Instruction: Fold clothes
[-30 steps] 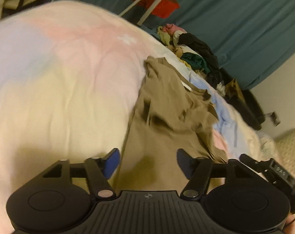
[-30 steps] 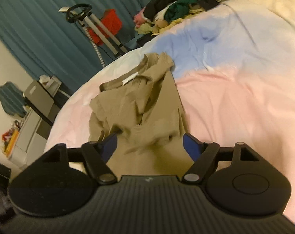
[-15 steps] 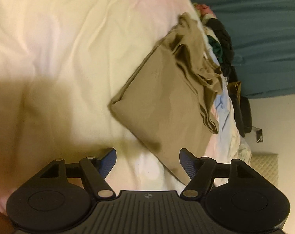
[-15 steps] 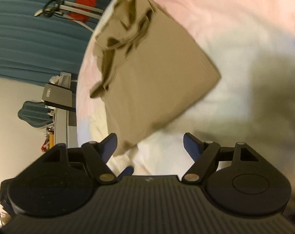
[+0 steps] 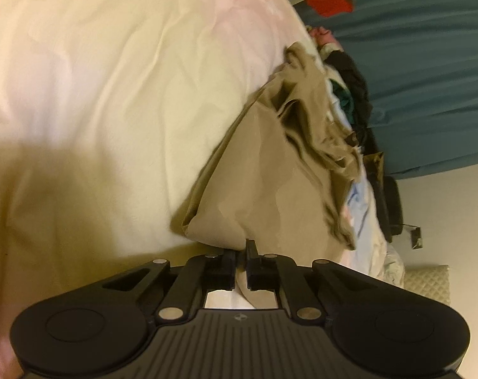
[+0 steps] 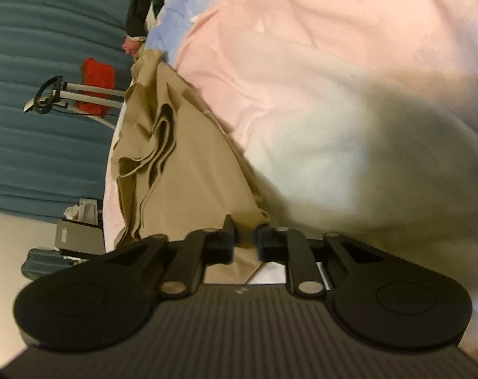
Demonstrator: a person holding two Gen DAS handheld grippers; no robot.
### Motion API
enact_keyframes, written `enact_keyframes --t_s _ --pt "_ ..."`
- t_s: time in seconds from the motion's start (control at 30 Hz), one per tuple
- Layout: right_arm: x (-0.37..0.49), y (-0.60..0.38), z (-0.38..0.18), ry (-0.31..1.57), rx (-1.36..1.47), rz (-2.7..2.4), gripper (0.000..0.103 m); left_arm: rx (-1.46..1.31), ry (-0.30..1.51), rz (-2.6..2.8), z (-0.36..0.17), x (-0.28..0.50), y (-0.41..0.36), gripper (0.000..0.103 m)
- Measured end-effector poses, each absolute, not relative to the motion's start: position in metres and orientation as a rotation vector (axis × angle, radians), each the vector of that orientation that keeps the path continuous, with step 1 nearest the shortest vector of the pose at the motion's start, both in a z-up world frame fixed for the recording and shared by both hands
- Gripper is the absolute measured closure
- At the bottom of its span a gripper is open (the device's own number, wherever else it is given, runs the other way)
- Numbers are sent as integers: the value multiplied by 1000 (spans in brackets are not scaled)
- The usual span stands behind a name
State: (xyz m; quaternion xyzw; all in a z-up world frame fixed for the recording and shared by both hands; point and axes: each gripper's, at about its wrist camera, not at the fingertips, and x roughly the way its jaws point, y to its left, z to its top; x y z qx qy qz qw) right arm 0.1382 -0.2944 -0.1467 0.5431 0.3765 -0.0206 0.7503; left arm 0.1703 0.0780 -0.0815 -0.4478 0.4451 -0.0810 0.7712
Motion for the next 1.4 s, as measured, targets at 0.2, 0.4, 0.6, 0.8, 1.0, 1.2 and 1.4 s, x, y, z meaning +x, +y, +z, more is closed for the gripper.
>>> enact_keyframes --t_s 0.2,0.4,0.6,0.8,1.0,1.2,1.4 --pt "121 -301 -100 698 1141 51 95 -990 801 -287 -38 152 87 99" --pt "89 -301 -51 628 1109 112 95 -978 698 -378 12 130 94 100" --pt "45 -302 -18 599 1079 171 95 -1028 691 -402 19 69 103 100" --pt "-23 -301 -17 574 1097 210 95 -1039 643 -415 33 14 103 100" --pt "28 -307 -9 576 1120 166 95 -981 662 -387 53 70 89 99" --pt "158 -301 -20 636 1148 86 94 -849 688 -265 53 192 61 99" --pt "240 -304 -72 698 1142 9 93 -754 700 -256 6 276 47 99"
